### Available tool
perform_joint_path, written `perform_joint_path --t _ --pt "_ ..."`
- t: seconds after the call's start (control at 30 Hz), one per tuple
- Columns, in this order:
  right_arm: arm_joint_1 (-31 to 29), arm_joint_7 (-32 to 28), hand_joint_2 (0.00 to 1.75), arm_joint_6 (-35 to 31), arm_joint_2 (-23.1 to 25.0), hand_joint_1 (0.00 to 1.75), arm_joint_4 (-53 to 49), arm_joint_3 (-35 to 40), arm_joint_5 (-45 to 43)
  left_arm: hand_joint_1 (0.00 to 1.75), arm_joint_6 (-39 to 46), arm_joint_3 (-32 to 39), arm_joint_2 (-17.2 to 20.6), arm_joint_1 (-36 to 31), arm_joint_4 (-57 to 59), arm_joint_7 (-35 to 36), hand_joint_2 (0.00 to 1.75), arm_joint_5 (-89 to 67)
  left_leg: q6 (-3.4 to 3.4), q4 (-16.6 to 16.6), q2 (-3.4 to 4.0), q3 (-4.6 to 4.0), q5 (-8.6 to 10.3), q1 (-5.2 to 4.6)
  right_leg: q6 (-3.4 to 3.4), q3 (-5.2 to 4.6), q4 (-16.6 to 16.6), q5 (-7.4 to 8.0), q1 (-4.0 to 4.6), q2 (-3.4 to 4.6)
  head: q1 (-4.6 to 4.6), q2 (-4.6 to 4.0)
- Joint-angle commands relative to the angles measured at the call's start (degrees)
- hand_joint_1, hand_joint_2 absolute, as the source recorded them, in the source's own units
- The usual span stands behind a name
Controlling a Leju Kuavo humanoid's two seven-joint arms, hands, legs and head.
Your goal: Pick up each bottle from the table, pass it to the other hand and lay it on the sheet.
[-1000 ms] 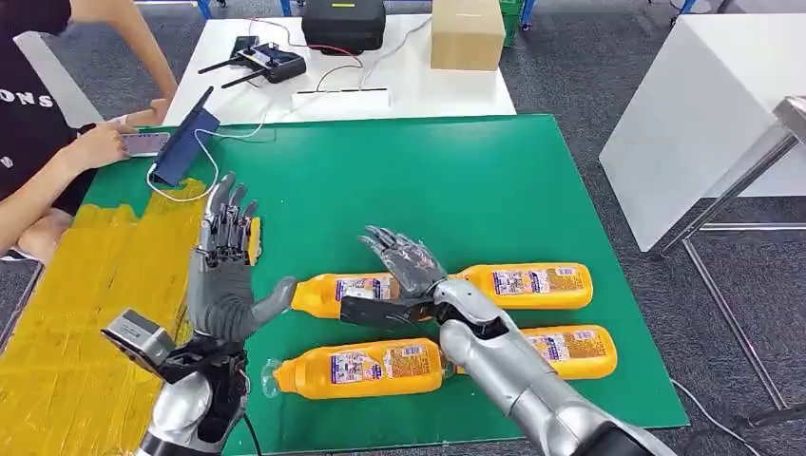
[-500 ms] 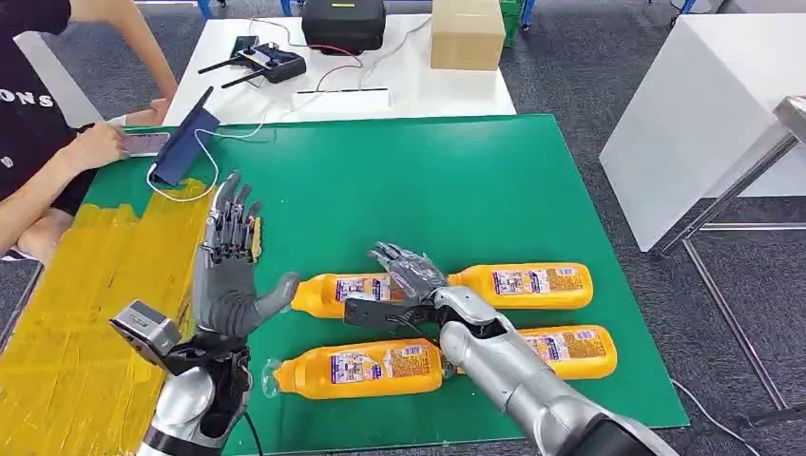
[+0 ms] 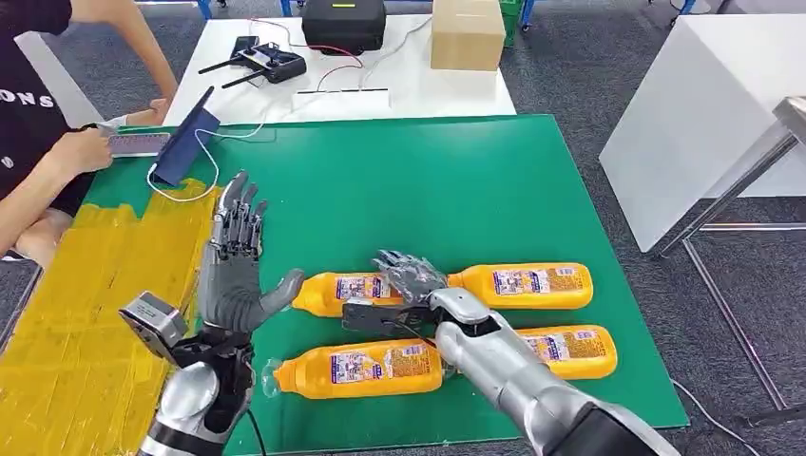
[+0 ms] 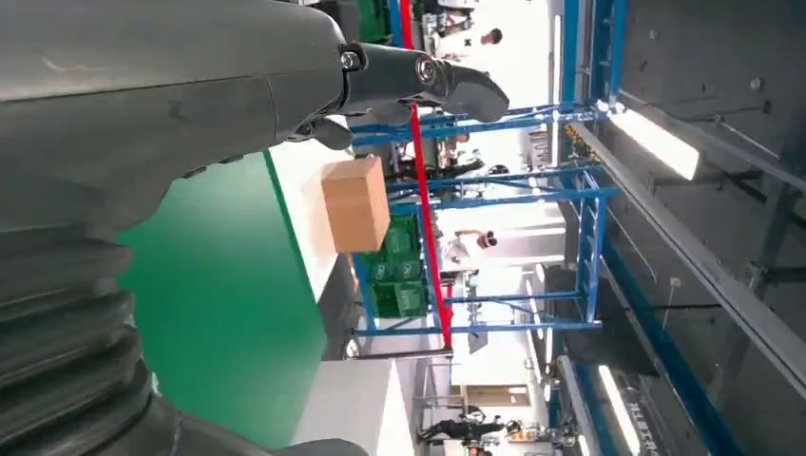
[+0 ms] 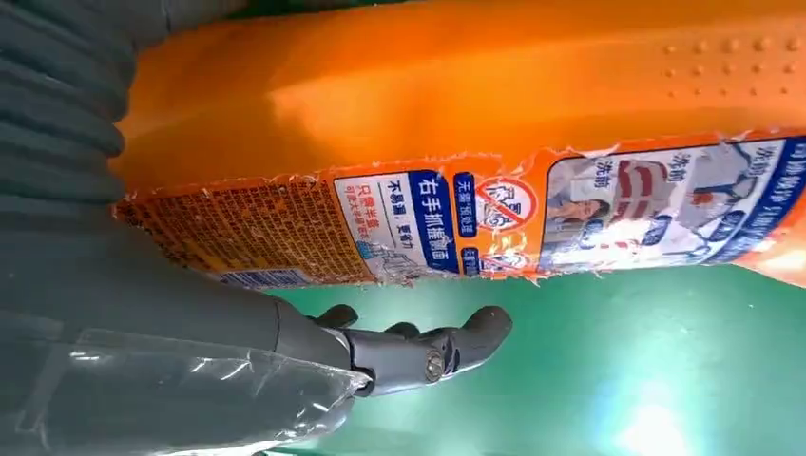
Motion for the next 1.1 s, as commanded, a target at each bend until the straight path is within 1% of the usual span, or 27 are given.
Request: perform_joint_path --t 0.03,0.07,0.1,0.13,0.17,0.2,0.23,0.27,0.3,0.57,0.6,0.63,0.67,0.7,0.73,0.77,0.8,0.83,0.87,0.9,0.93,1.03,1.07,1.1 --pt "-2.6 0.0 1.75 0.2 0.4 0.87 6.6 3.4 0.5 0.00 -0.1 -1.3 0.1 -2.0 3.6 0.4 1.75 0.1 -0.07 0.0 -0.06 0.12 -0.03 0.03 -0.03 0.15 0.0 -0.05 0.04 -0.10 0.00 0.00" --pt "-2.7 0.0 1.75 0.2 0.4 1.13 6.6 3.5 0.6 0.00 -0.1 -1.3 0.1 -2.0 3.5 0.4 1.75 0.1 -0.10 0.0 -0.11 0.18 -0.05 0.06 -0.04 0.24 -0.1 -0.07 0.06 -0.17 -0.02 0.02" --pt "-2.7 0.0 1.75 0.1 0.5 1.29 6.8 3.5 0.7 0.00 0.0 -1.4 0.2 -1.9 3.3 0.4 1.75 0.1 -0.06 0.0 -0.09 0.11 -0.01 0.03 -0.02 0.13 0.0 -0.04 0.03 -0.12 -0.02 0.00" --pt "-2.8 -0.1 1.75 -0.1 0.6 1.38 6.9 3.4 0.8 0.00 0.1 -1.4 0.2 -1.9 3.3 0.4 1.75 0.1 -0.09 0.0 -0.10 0.17 -0.05 0.05 -0.03 0.21 0.0 -0.07 0.06 -0.15 -0.02 0.00" --pt "-2.8 -0.2 1.75 -0.3 0.6 1.40 6.9 3.4 0.8 0.00 0.1 -1.4 0.2 -1.9 3.3 0.4 1.75 0.1 -0.12 0.0 -0.09 0.21 -0.07 0.09 -0.04 0.27 -0.1 -0.08 0.09 -0.15 -0.02 0.00" --pt "-2.7 -0.2 1.75 -0.4 0.6 1.45 6.9 3.3 0.8 0.00 0.2 -1.4 0.2 -1.9 3.3 0.4 1.75 0.1 -0.08 0.0 -0.04 0.16 -0.04 0.04 -0.03 0.17 0.0 -0.05 0.04 -0.09 -0.02 0.00" --pt "-2.8 -0.2 1.75 -0.5 0.7 1.43 6.9 3.3 0.8 0.00 0.2 -1.4 0.3 -1.9 3.3 0.4 1.75 0.1 -0.10 0.0 -0.06 0.19 -0.05 0.06 -0.04 0.23 0.0 -0.06 0.06 -0.13 -0.02 0.00" --pt "-2.7 -0.2 1.75 -0.7 0.7 1.47 6.8 3.2 0.8 0.00 0.2 -1.4 0.3 -1.8 3.3 0.4 1.75 0.1 -0.13 0.0 -0.07 0.23 -0.07 0.10 -0.05 0.27 -0.1 -0.08 0.10 -0.14 0.00 0.00" --pt "-2.7 -0.2 1.75 -0.8 0.7 1.47 6.8 3.2 0.8 0.00 0.2 -1.4 0.3 -1.8 3.3 0.4 1.75 0.1 -0.08 0.0 -0.07 0.12 -0.02 0.05 -0.03 0.15 0.0 -0.04 0.05 -0.12 -0.02 0.00" --pt "-2.7 -0.2 1.75 -0.8 0.7 1.47 6.8 3.2 0.8 0.00 0.2 -1.4 0.3 -1.8 3.3 0.4 1.75 0.1 -0.10 0.0 -0.07 0.21 -0.06 0.06 -0.04 0.24 -0.1 -0.08 0.07 -0.13 -0.02 0.00" --pt "-2.7 -0.2 1.75 -0.8 0.7 1.50 6.9 3.1 0.9 0.00 0.3 -1.4 0.3 -1.8 3.3 0.4 1.75 0.0 -0.13 0.0 -0.07 0.28 -0.10 0.09 -0.05 0.32 -0.1 -0.11 0.10 -0.14 -0.02 0.00" --pt "-2.7 -0.2 1.75 -1.0 0.7 1.57 6.8 2.9 0.9 0.00 0.3 -1.4 0.3 -1.8 3.3 0.4 1.75 0.0 -0.12 0.0 -0.08 0.25 -0.08 0.09 -0.05 0.30 -0.1 -0.09 0.09 -0.15 -0.02 0.00" --pt "-2.6 -0.3 1.75 -1.3 0.7 1.57 6.6 2.7 0.8 0.00 0.3 -1.4 0.3 -1.8 3.2 0.4 1.75 0.0 -0.10 0.0 -0.08 0.20 -0.06 0.07 -0.04 0.24 0.0 -0.07 0.07 -0.14 -0.02 0.00" --pt "-2.4 -0.5 1.75 -2.1 0.6 1.61 6.2 2.2 0.7 0.00 0.4 -1.4 0.3 -1.7 3.1 0.4 1.75 0.0 -0.10 0.0 -0.08 0.20 -0.06 0.08 -0.04 0.25 -0.1 -0.07 0.08 -0.14 0.00 0.00" --pt "-2.0 -1.1 1.75 -4.9 0.3 1.62 5.0 1.6 0.8 0.00 0.4 -1.3 0.3 -1.4 2.8 0.5 1.75 -0.1 -0.11 0.0 -0.07 0.21 -0.05 0.07 -0.04 0.25 -0.1 -0.07 0.07 -0.14 -0.02 0.02" --pt "-1.5 -2.3 1.75 -7.4 -0.2 1.52 3.2 0.1 0.0 0.00 -0.8 -1.4 0.4 -1.1 2.4 0.9 1.75 0.8 -0.14 0.0 -0.07 0.26 -0.08 0.11 -0.06 0.31 -0.1 -0.08 0.11 -0.14 -0.02 0.00" --pt "-1.1 -2.6 1.75 -9.3 -0.8 1.54 1.2 -1.6 -0.5 0.00 -2.3 -1.2 0.5 -0.6 1.9 1.1 1.75 2.1 -0.15 0.0 -0.08 0.28 -0.10 0.12 -0.06 0.34 -0.1 -0.10 0.13 -0.16 0.00 0.00" --pt "-0.1 -2.6 1.75 -12.1 -1.8 1.64 -2.8 -3.8 -0.4 0.00 -3.4 -0.8 0.5 0.2 1.2 1.2 1.75 2.8 -0.07 0.0 -0.07 0.12 -0.03 0.04 -0.02 0.15 0.0 -0.05 0.04 -0.12 -0.02 0.00" --pt "1.1 -3.1 1.75 -13.8 -2.3 1.71 -6.2 -6.4 -1.6 0.00 -3.5 -0.6 0.4 0.8 0.7 1.2 1.75 2.9 -0.09 0.0 -0.08 0.14 -0.05 0.07 -0.03 0.19 -0.1 -0.06 0.07 -0.14 -0.02 0.00" --pt "2.0 -3.5 1.75 -15.0 -3.0 1.71 -8.7 -8.0 -2.4 0.00 -3.4 -0.5 0.5 1.2 0.4 1.2 1.75 2.8 -0.08 0.0 -0.07 0.13 -0.06 0.06 -0.03 0.17 0.0 -0.08 0.06 -0.13 -0.02 0.00" --pt "4.1 -4.2 1.75 -17.7 -3.8 1.75 -13.6 -10.8 -3.0 0.00 -3.4 -0.4 0.4 1.9 0.0 1.2 1.75 2.8 -0.09 0.0 -0.07 0.13 -0.09 0.07 -0.04 0.18 0.0 -0.10 0.08 -0.14 0.00 0.00" --pt "10.7 -6.1 1.75 -22.3 -4.5 1.73 -26.7 -18.6 -4.8 0.00 -3.5 -0.6 0.4 3.1 -1.0 1.2 1.75 2.5 -0.13 0.1 -0.08 0.22 -0.20 0.12 -0.04 0.30 0.0 -0.19 0.12 -0.17 -0.02 0.00" --pt "11.9 -6.2 1.75 -23.1 -4.5 1.71 -28.5 -19.9 -4.8 0.00 -3.5 -0.7 0.4 3.2 -1.0 1.1 1.75 2.4 -0.08 0.0 -0.16 0.11 -0.10 0.07 -0.02 0.20 0.0 -0.14 0.07 -0.22 0.00 0.00" --pt "12.9 -6.4 1.75 -23.4 -4.6 1.66 -30.2 -20.7 -4.4 0.00 -3.5 -0.8 0.4 3.4 -1.2 1.1 1.75 2.2 -0.11 0.0 -0.20 0.18 -0.16 0.11 -0.04 0.29 0.0 -0.20 0.11 -0.27 -0.02 0.00"
